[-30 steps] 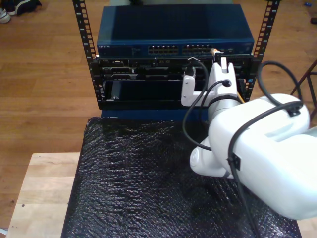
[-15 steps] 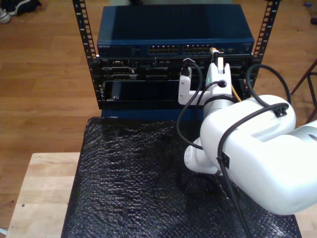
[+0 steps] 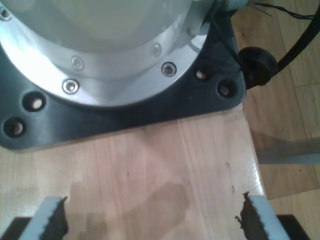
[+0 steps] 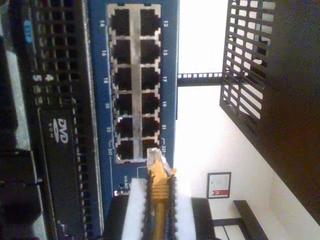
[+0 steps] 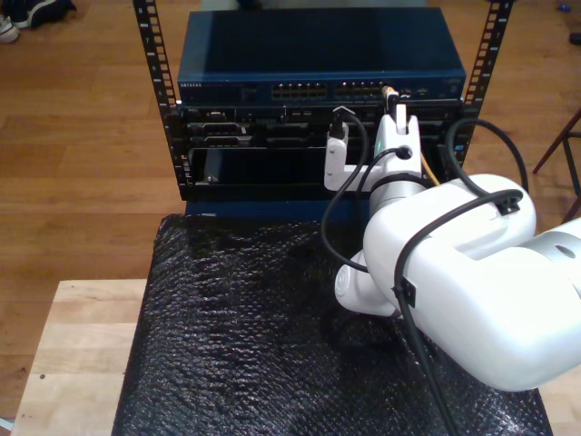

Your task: Grab the cable and plug it in

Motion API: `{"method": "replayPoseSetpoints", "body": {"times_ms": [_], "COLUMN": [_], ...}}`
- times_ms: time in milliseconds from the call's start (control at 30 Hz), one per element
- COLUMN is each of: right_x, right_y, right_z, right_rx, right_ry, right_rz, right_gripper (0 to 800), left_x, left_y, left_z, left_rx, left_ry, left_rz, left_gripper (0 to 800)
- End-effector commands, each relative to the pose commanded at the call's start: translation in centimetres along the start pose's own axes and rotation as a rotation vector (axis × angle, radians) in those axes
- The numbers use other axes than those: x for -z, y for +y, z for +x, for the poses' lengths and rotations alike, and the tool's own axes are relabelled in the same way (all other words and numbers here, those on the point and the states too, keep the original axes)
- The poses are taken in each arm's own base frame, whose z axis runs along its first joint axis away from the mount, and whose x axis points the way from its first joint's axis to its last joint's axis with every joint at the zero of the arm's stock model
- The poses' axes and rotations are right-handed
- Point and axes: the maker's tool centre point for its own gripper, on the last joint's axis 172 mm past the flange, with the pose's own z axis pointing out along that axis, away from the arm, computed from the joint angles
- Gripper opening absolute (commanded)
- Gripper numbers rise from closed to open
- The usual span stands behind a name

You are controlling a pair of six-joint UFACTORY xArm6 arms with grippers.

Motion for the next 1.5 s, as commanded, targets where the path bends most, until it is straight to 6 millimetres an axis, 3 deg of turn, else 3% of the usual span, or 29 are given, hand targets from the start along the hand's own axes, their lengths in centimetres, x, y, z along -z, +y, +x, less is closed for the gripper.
{"method": "replayPoseSetpoints", "body": {"times_ms": [1500], "right_x": [-0.75], "right_y": [-0.23], "right_z": [0.13], "right_rx": [-0.006], "right_ry": [-0.003], "right_rz": [-0.006], "right_gripper": [0], "left_x": [0.00], "left_y": [0.00], "left_z": [0.00], "left_rx": [0.000], "left_ry": [0.000], "left_rz": [0.000], "left_gripper": [800]}}
